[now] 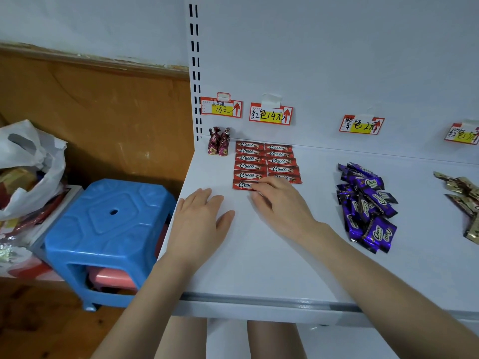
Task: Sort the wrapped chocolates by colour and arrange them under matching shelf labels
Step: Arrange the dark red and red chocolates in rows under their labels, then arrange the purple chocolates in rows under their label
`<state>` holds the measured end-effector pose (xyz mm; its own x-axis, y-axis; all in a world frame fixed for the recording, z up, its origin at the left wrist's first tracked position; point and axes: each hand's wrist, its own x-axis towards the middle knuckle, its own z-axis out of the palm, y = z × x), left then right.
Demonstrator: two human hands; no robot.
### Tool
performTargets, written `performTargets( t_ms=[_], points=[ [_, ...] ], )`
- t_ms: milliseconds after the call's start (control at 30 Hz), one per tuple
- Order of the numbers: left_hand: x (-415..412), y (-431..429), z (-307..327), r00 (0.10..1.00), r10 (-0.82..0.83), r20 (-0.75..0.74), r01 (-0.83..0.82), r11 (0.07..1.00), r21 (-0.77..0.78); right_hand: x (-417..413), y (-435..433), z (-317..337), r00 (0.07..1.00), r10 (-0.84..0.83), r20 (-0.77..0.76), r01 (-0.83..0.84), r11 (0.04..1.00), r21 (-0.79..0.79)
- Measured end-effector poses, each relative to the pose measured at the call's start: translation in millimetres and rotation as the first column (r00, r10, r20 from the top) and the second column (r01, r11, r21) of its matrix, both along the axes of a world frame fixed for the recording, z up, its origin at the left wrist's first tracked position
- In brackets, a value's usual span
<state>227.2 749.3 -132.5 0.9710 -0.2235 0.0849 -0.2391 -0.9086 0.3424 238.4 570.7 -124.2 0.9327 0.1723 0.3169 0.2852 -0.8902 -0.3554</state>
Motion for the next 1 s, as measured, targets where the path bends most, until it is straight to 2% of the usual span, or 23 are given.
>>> performTargets(
  t_ms=[333, 500, 667, 867, 1000],
  points=[
    [1, 0, -2, 0.999, 0.011, 0.034, -0.010, 1.000, -0.020, -1, 1, -1, 1.000, -0.006, 0.025, 0.007, 1.000, -0.002],
    [-1, -1, 2, 0.998, 0.012, 0.057, -0.009, 0.999, -0.046, -5, 1, 3, 0.999, -0.018, 0.035, 0.016, 0.998, 0.064],
    [-6, -3, 9, 0.992, -0.008, 0.122, 0.029, 0.986, -0.166, -37, -21, 14, 0.993, -0.077, 0.090, 0.064, 0.988, 0.141],
    [-22, -13, 18, 0.965, -0.188, 0.181, 0.221, 0.957, -0.187, -92, -92, 33, 0.967, -0.232, 0.102, 0.219, 0.968, 0.123],
    [-36, -53, 24, 0.930, -0.336, 0.151, 0.359, 0.917, -0.173, -88, -140, 40, 0.921, -0.389, 0.028, 0.375, 0.903, 0.210]
  ],
)
